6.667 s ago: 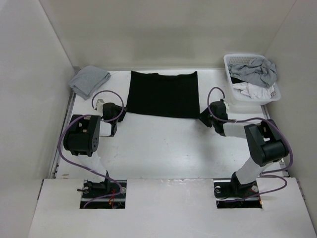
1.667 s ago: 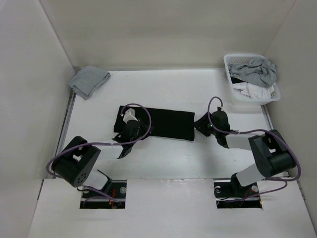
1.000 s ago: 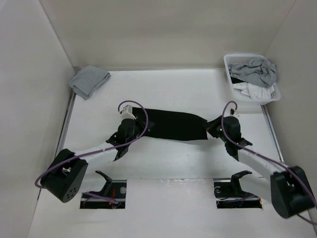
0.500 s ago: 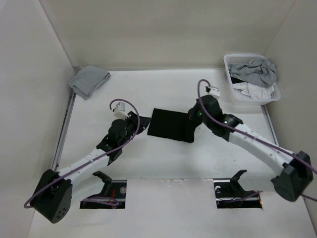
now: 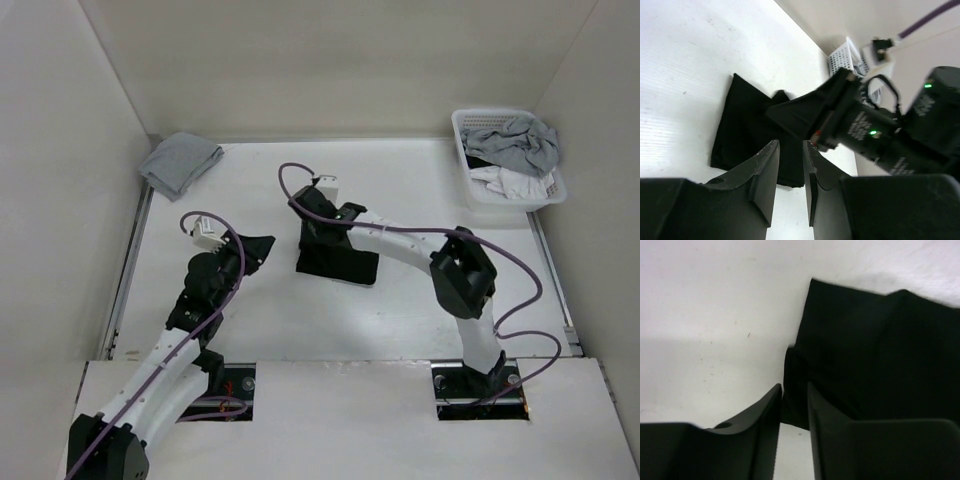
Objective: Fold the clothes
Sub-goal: Fold the tank top
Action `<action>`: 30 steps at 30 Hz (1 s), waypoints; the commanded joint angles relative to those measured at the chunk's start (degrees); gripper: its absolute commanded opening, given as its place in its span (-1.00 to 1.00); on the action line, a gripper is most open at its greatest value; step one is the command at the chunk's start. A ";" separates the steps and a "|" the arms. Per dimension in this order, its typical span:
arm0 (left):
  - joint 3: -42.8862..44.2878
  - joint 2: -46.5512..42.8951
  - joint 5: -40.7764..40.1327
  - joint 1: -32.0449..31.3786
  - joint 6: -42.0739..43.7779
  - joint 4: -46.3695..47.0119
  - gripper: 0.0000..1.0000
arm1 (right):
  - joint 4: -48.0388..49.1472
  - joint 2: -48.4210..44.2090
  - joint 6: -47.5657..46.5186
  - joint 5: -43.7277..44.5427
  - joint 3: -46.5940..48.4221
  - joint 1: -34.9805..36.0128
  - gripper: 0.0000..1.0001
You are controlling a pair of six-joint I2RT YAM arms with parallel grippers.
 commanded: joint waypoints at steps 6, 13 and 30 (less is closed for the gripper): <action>-0.80 1.70 3.51 1.69 -1.12 0.45 -0.51 | 8.45 -9.66 1.78 -2.17 -5.50 2.04 -0.29; 4.38 15.75 -2.28 -8.32 -0.60 9.59 -0.51 | 19.72 -17.52 2.39 -8.22 -22.76 -4.46 -0.89; -0.97 18.59 -3.52 -8.43 0.72 12.68 -0.52 | 35.98 -3.89 1.60 -21.94 -26.19 -8.86 -0.39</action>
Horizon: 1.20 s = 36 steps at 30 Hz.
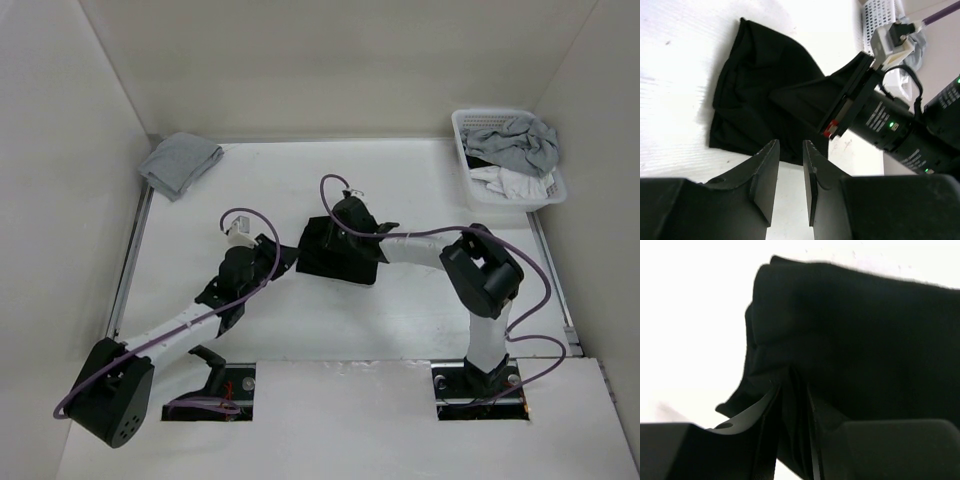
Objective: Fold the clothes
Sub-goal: Fold the tank top
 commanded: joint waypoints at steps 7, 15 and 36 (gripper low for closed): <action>-2.68 -4.22 1.40 3.41 1.16 1.52 -0.53 | 9.39 1.34 1.31 -9.49 -0.62 -0.40 -0.78; -2.15 -6.24 2.64 5.61 1.69 -0.06 -0.53 | 7.39 -1.21 -1.59 -13.37 -2.47 4.95 -0.75; 0.39 -2.56 -0.35 2.98 1.51 2.05 -0.53 | 4.13 -7.73 -7.66 -7.83 -4.59 3.38 -0.95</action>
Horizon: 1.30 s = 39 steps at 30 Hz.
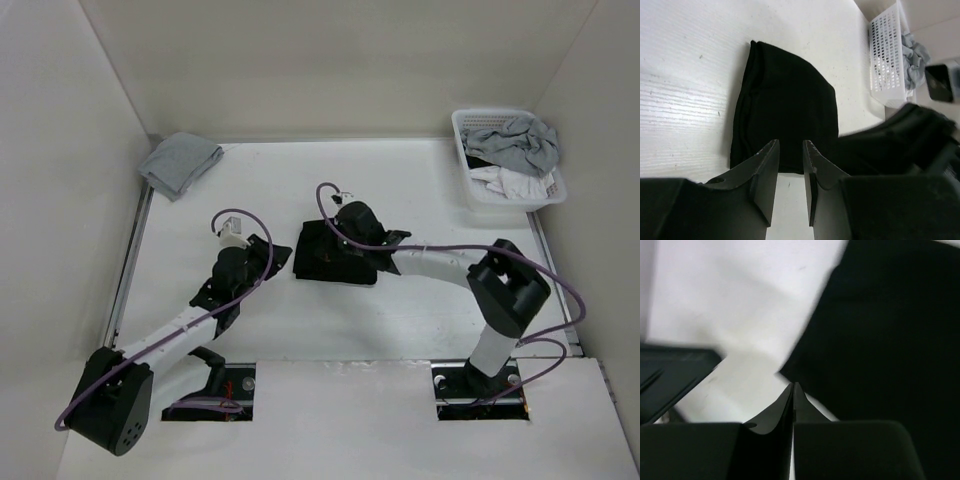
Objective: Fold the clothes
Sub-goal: Fold the tank top
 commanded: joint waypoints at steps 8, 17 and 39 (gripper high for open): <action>3.68 2.59 -2.83 -2.08 0.73 3.74 -0.53 | 1.90 9.34 1.52 3.68 5.43 2.14 -0.96; 4.64 7.24 -3.45 0.56 0.37 6.46 -0.55 | 6.37 4.43 2.84 -5.03 0.87 -1.18 -0.71; 2.01 30.01 -0.90 -5.86 -1.82 18.14 -0.77 | 8.14 23.75 8.99 -6.35 19.75 -8.57 -0.96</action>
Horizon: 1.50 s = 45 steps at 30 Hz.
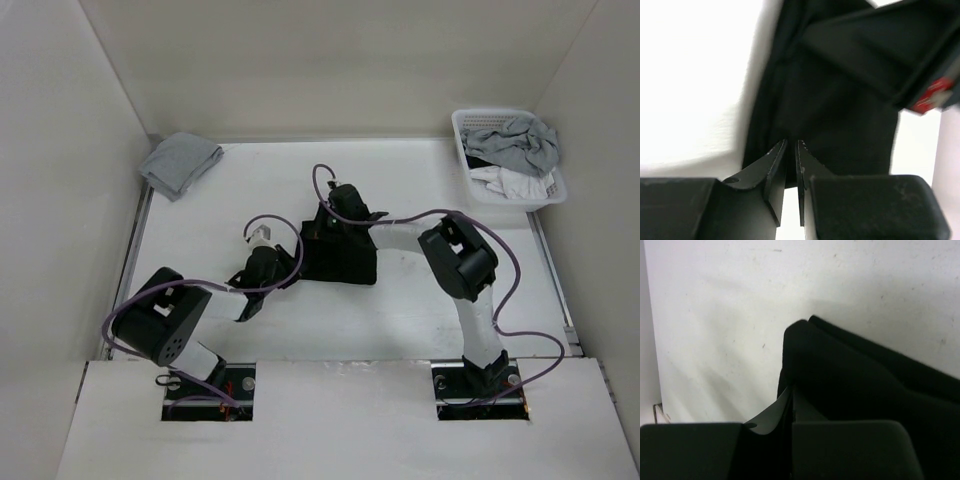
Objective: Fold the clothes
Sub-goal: Fold the tank top
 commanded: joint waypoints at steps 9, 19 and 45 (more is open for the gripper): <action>-6.10 0.71 1.84 2.00 -1.43 7.87 -0.77 | 4.69 4.82 6.37 2.91 7.43 -3.21 -0.95; -5.05 -22.82 -0.70 1.38 0.49 -4.68 -0.54 | 7.41 -2.80 8.31 3.62 8.76 -4.53 -0.91; 3.13 -30.67 -5.89 17.65 15.26 -27.29 -0.13 | 16.64 -59.78 -1.46 33.77 -53.13 -16.48 -0.17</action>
